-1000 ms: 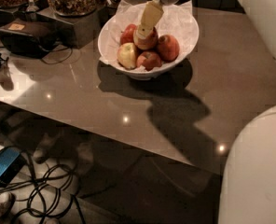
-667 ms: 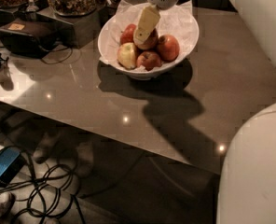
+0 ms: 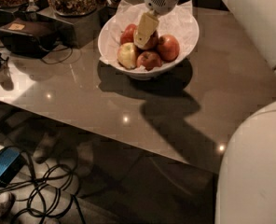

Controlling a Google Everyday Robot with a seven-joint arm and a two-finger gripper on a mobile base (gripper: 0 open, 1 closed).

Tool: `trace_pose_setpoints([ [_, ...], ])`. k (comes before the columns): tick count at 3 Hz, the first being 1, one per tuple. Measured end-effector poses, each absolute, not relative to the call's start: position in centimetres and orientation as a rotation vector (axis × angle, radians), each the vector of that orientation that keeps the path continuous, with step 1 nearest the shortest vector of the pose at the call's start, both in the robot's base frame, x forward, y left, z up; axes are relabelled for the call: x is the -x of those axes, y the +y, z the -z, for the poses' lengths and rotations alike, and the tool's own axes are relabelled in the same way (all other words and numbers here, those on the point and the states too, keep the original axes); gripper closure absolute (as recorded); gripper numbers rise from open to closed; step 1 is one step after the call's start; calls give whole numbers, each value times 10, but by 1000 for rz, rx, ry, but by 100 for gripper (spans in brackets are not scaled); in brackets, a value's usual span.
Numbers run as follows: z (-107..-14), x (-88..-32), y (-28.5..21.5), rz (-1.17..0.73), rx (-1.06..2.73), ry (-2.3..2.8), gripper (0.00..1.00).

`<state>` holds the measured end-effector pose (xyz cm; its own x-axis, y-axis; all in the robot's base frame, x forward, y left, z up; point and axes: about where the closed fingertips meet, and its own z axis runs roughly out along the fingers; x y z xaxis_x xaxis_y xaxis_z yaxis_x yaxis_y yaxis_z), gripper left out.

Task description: Pick apple from white bowl

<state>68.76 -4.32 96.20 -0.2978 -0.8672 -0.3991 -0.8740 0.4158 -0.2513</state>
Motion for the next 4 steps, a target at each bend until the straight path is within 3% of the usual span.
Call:
trace_pose_setpoints([
  [4, -944, -699, -50, -5, 1489, 2243, 26],
])
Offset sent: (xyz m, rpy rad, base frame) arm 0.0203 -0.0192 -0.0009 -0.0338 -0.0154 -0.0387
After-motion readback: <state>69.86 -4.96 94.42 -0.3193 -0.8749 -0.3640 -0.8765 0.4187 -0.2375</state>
